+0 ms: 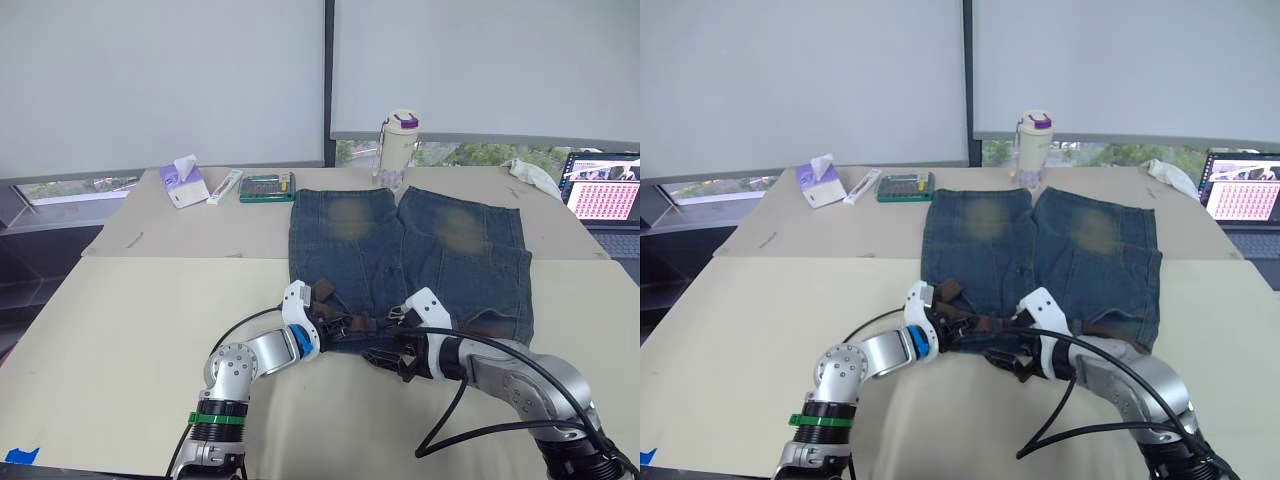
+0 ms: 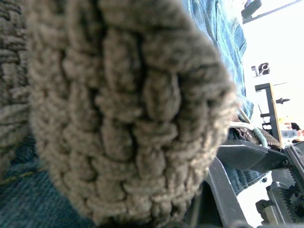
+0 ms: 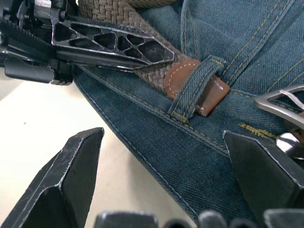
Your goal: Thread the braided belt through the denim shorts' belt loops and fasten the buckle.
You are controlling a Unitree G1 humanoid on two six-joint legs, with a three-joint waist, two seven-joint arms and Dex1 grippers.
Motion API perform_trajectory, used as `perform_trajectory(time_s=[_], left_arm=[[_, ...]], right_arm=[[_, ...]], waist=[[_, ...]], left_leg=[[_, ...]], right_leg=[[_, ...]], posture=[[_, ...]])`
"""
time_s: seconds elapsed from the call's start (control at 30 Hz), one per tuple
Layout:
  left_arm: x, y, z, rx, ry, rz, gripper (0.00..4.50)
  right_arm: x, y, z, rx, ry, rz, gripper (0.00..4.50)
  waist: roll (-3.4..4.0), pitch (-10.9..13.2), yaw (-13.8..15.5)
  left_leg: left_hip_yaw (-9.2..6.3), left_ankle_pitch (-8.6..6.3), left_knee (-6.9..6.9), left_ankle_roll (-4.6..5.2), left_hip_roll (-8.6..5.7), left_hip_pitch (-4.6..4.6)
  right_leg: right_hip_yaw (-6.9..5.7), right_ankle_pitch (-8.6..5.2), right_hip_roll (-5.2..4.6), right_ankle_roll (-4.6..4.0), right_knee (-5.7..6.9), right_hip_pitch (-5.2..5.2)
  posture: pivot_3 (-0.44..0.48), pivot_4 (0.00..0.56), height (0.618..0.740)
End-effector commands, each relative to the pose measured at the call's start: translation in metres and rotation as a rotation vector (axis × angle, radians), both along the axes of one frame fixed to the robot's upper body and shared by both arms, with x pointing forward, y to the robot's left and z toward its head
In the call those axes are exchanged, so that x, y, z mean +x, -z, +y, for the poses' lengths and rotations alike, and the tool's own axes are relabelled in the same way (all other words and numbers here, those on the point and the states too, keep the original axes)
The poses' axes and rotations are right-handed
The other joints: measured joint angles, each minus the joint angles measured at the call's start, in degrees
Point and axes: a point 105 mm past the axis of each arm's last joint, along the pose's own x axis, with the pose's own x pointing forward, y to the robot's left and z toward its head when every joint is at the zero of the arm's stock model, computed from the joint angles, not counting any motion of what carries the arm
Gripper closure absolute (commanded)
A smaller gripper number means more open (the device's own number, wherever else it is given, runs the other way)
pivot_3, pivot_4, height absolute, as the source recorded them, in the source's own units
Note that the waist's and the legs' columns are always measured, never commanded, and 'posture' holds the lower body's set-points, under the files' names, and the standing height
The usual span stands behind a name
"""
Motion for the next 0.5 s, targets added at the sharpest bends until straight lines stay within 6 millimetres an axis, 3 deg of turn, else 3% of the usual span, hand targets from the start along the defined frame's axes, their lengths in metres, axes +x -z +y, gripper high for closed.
perform_trajectory(time_s=[0.03,0.27,0.5], left_arm=[[0.003,-0.025,-0.006,-0.034,0.03,-0.088,4.5],[0.002,-0.046,-0.016,-0.019,0.08,-0.081,4.5],[0.009,-0.029,-0.017,0.268,0.014,-0.034,4.5]], right_arm=[[-0.006,0.013,0.001,-0.031,-0.002,0.057,0.04],[-0.006,0.019,0.014,-0.021,-0.023,0.071,0.04],[-0.004,0.021,0.015,-0.024,-0.018,0.068,0.04]], waist=[[-0.01,0.0,-0.1],[-0.14,-0.1,-0.7],[-0.19,-0.1,-0.7]], left_leg=[[0.0,0.0,0.0,0.0,0.0,0.0],[-0.04,0.0,0.0,0.0,0.06,0.02],[-0.05,0.0,-0.02,-0.02,0.08,0.12]], right_leg=[[-0.01,0.0,0.0,0.01,0.0,0.0],[-0.08,-0.16,0.03,0.27,0.01,0.05],[-0.09,-0.14,0.07,0.24,0.01,0.17]], posture=[[0.0,0.15,0.74],[0.0,0.15,0.74],[0.0,0.15,0.74]])
